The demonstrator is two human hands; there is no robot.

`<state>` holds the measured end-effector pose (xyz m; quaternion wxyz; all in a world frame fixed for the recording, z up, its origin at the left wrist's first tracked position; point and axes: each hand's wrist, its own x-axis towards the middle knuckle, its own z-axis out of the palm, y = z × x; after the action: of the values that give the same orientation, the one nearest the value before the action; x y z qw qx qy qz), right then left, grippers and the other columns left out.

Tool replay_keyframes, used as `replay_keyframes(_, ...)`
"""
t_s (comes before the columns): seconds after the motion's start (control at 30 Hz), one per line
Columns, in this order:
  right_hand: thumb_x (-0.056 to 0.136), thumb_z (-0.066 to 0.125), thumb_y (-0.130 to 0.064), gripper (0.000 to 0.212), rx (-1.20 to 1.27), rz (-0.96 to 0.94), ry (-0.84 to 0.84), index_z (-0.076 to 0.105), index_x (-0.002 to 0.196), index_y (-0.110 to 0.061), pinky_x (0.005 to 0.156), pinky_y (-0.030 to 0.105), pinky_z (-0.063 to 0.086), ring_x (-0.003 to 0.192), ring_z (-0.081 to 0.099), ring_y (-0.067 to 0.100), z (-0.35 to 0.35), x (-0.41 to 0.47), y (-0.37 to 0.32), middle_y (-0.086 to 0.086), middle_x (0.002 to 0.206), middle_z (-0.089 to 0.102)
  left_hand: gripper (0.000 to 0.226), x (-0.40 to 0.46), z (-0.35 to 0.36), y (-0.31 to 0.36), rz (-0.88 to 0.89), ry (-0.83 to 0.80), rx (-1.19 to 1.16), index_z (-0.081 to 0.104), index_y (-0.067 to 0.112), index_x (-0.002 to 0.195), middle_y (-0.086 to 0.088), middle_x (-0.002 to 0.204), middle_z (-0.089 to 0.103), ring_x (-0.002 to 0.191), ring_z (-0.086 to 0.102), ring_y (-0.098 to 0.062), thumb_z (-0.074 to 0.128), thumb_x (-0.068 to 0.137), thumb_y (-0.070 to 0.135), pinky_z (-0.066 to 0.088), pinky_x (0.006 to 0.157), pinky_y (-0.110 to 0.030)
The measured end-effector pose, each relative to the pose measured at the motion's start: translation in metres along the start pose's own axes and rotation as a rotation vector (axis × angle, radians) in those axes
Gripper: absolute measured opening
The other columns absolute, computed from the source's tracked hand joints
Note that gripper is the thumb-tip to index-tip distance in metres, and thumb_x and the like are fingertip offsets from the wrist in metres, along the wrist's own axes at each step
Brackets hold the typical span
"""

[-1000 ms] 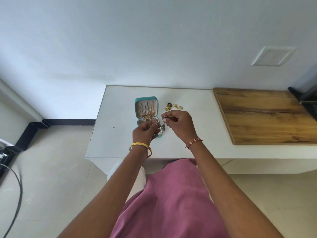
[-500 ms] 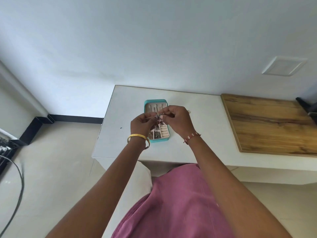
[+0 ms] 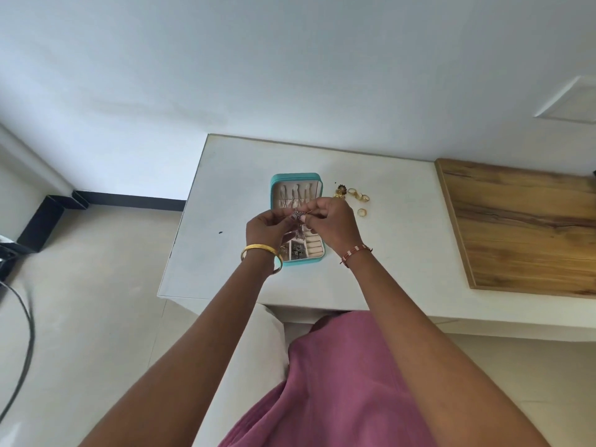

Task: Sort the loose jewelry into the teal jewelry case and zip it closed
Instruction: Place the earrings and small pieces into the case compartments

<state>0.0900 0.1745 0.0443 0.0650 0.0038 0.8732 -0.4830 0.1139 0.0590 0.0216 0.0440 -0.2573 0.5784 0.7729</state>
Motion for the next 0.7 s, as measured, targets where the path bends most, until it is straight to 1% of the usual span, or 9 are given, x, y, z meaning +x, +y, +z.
replay_keyframes(0.1, 0.079, 0.064, 0.001, 0.018, -0.008, 0.028, -0.014, 0.069, 0.097, -0.001, 0.071, 0.024, 0.053, 0.08, 0.065, 0.019, 0.005, 0.011, 0.013, 0.017, 0.097, 0.071, 0.008, 0.013, 0.001, -0.009, -0.03, 0.002, 0.017, 0.064, 0.005, 0.084, -0.007, 0.073, 0.065, 0.06, 0.066, -0.011, 0.061, 0.082, -0.002, 0.056, 0.067, -0.023)
replay_keyframes(0.17, 0.079, 0.066, 0.0, 0.017, 0.002, 0.051, -0.022, 0.07, 0.095, -0.002, 0.076, 0.028, 0.055, 0.082, 0.067, 0.021, 0.009, 0.017, 0.02, 0.016, 0.096, 0.071, 0.014, 0.022, 0.001, -0.014, -0.043, 0.011, 0.022, 0.064, 0.009, 0.076, -0.003, 0.066, 0.067, 0.054, 0.065, -0.007, 0.062, 0.081, -0.003, 0.057, 0.064, -0.021)
replay_keyframes(0.23, 0.079, 0.067, -0.002, 0.016, 0.005, 0.064, -0.028, 0.07, 0.095, -0.002, 0.08, 0.03, 0.055, 0.082, 0.067, 0.021, 0.012, 0.022, 0.025, 0.015, 0.096, 0.071, 0.016, 0.029, 0.001, -0.018, -0.051, 0.017, 0.02, 0.063, 0.01, 0.073, 0.001, 0.06, 0.067, 0.052, 0.065, -0.007, 0.062, 0.081, -0.004, 0.057, 0.062, -0.02)
replay_keyframes(0.33, 0.079, 0.067, -0.002, 0.016, 0.007, 0.066, -0.031, 0.07, 0.095, -0.002, 0.078, 0.026, 0.052, 0.078, 0.064, 0.016, 0.016, 0.026, 0.031, 0.015, 0.094, 0.072, 0.013, 0.037, 0.002, -0.023, -0.053, 0.022, 0.036, 0.064, 0.009, 0.075, -0.005, 0.068, 0.066, 0.052, 0.064, -0.006, 0.062, 0.081, -0.003, 0.056, 0.061, -0.018)
replay_keyframes(0.4, 0.079, 0.067, -0.002, 0.016, 0.001, 0.069, -0.026, 0.07, 0.095, -0.003, 0.078, 0.025, 0.052, 0.079, 0.064, 0.016, 0.018, 0.028, 0.035, 0.015, 0.094, 0.072, 0.013, 0.039, 0.002, -0.025, -0.046, 0.031, 0.07, 0.064, 0.009, 0.077, -0.007, 0.071, 0.065, 0.052, 0.064, -0.005, 0.062, 0.081, -0.003, 0.056, 0.058, -0.017)
replay_keyframes(0.47, 0.079, 0.066, -0.002, 0.017, -0.019, 0.078, -0.024, 0.07, 0.096, -0.003, 0.078, 0.025, 0.051, 0.08, 0.064, 0.016, 0.02, 0.029, 0.038, 0.014, 0.096, 0.072, 0.012, 0.041, 0.002, -0.028, -0.039, 0.038, 0.136, 0.066, 0.01, 0.08, -0.006, 0.074, 0.066, 0.056, 0.065, -0.008, 0.063, 0.081, -0.001, 0.055, 0.058, -0.017)
replay_keyframes(0.57, 0.079, 0.068, -0.004, 0.019, -0.079, 0.078, -0.048, 0.07, 0.097, -0.003, 0.075, 0.021, 0.047, 0.084, 0.065, 0.017, 0.022, 0.03, 0.044, 0.014, 0.097, 0.072, 0.014, 0.043, -0.001, -0.031, -0.047, 0.027, 0.21, 0.068, 0.011, 0.088, -0.009, 0.083, 0.068, 0.068, 0.066, -0.015, 0.061, 0.082, 0.001, 0.057, 0.068, -0.021)
replay_keyframes(0.63, 0.079, 0.068, -0.004, 0.018, -0.127, 0.065, -0.063, 0.071, 0.096, -0.004, 0.074, 0.02, 0.046, 0.085, 0.064, 0.017, 0.022, 0.03, 0.046, 0.013, 0.096, 0.072, 0.015, 0.043, -0.004, -0.032, -0.063, 0.046, 0.243, 0.07, 0.009, 0.094, -0.014, 0.088, 0.07, 0.076, 0.068, -0.021, 0.06, 0.084, 0.004, 0.057, 0.076, -0.029)
replay_keyframes(0.7, 0.08, 0.066, -0.004, 0.017, -0.158, 0.059, -0.052, 0.072, 0.097, -0.005, 0.075, 0.021, 0.046, 0.085, 0.063, 0.016, 0.022, 0.029, 0.048, 0.012, 0.098, 0.072, 0.017, 0.042, -0.007, -0.031, -0.066, 0.076, 0.268, 0.07, 0.008, 0.098, -0.014, 0.087, 0.069, 0.081, 0.067, -0.026, 0.059, 0.085, 0.005, 0.055, 0.083, -0.037)
